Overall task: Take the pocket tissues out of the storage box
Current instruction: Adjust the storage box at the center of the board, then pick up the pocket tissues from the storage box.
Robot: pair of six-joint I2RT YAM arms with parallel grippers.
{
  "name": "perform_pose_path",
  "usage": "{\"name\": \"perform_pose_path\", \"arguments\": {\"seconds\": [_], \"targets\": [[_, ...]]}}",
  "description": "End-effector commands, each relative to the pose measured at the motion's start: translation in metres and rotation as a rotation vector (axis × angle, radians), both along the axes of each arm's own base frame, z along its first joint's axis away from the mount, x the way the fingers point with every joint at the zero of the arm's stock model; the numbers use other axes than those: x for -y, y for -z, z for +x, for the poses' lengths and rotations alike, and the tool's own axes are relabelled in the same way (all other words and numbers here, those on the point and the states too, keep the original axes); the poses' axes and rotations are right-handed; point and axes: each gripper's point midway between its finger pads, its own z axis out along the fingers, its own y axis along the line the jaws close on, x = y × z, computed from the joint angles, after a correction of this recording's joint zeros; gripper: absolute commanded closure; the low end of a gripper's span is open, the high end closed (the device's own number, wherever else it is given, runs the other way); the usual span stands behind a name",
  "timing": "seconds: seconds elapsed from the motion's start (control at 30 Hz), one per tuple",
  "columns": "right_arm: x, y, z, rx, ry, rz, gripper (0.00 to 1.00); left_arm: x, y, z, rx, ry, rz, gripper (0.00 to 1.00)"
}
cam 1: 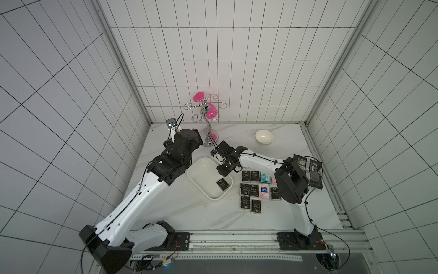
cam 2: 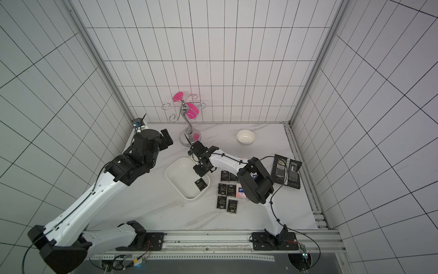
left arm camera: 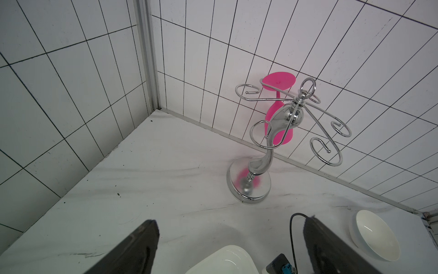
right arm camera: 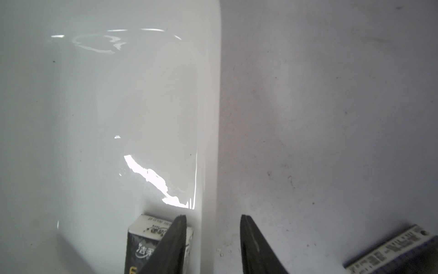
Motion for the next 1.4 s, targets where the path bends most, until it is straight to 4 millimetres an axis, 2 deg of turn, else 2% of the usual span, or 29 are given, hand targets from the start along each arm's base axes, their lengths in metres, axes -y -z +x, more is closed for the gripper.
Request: {"name": "perform_pose_path", "arguments": {"seconds": [0.0, 0.1, 0.17, 0.37, 0.5, 0.73, 0.9, 1.13, 1.37], "targets": [[-0.003, -0.066, 0.007, 0.124, 0.035, 0.086, 0.55, -0.006, -0.009, -0.003, 0.014, -0.008, 0.006, 0.01], [0.001, -0.093, 0.001, 0.177, 0.050, 0.096, 0.53, -0.009, -0.010, -0.003, 0.015, -0.015, 0.005, 0.02], [0.004, -0.096, -0.007, 0.187, 0.063, 0.080, 0.53, -0.013, -0.011, -0.003, 0.017, -0.025, 0.001, 0.02], [0.000, -0.072, -0.052, 0.128, 0.078, 0.031, 0.53, -0.025, -0.011, -0.004, 0.012, -0.058, -0.005, 0.01], [-0.009, -0.056, -0.073, 0.086, 0.097, 0.041, 0.53, -0.027, -0.013, -0.006, 0.018, -0.061, -0.013, 0.01], [-0.008, -0.020, -0.073, 0.084, 0.180, -0.074, 0.52, -0.027, -0.013, -0.006, 0.016, -0.058, -0.015, 0.01], [0.003, 0.003, -0.070, 0.088, 0.218, -0.163, 0.52, -0.026, -0.013, -0.006, 0.017, -0.055, -0.017, 0.02], [0.000, 0.016, -0.070, 0.069, 0.224, -0.184, 0.51, -0.025, -0.012, -0.005, 0.016, -0.050, -0.024, 0.01], [-0.005, 0.029, -0.074, 0.024, 0.217, -0.202, 0.45, -0.025, -0.014, -0.005, 0.020, -0.050, -0.024, 0.02]]}}
